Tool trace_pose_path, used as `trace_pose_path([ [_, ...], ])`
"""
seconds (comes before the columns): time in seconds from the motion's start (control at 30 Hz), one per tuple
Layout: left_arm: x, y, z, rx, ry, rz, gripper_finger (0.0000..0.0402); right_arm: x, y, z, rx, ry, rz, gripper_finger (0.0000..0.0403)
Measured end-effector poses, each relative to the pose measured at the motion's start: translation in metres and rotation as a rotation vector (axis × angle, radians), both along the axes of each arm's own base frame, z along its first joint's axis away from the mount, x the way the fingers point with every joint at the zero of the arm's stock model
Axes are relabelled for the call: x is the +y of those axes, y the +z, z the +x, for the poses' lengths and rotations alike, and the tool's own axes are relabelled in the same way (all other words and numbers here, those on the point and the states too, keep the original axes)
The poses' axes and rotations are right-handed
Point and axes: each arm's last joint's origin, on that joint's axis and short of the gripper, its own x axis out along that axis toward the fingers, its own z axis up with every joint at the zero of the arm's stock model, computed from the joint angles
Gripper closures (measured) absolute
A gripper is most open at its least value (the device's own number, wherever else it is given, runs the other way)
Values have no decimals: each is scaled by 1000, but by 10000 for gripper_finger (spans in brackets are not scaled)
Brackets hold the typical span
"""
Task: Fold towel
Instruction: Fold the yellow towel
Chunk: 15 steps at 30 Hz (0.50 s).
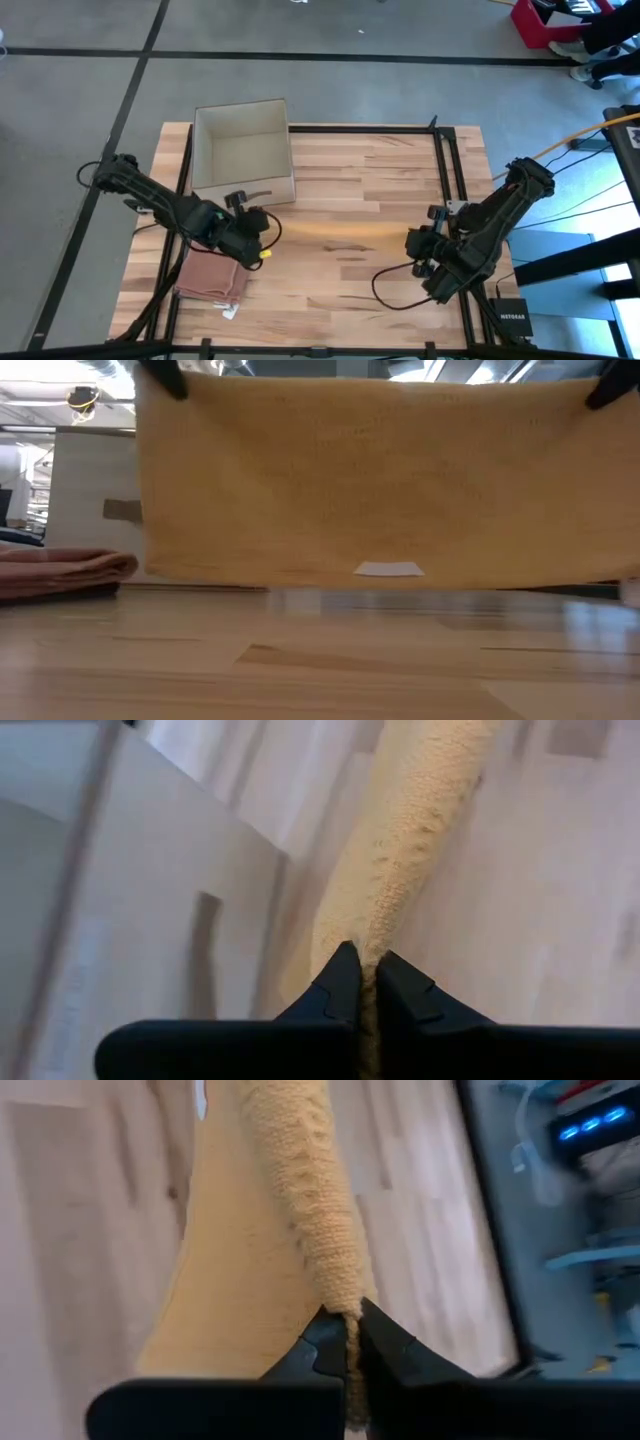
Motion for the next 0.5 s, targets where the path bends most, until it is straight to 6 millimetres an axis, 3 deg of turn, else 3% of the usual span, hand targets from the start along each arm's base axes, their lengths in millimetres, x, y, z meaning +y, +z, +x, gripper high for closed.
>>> trace_pose_path([
  [0.27, -40, 7, -3, -136, -63, -250, 397, 17, 11, -1, 32, 17, 230, 396],
  [0.5, -80, 18, -2, -284, -211, -516, 397, 63, 11, -14, -28, 178, 545, 397],
])
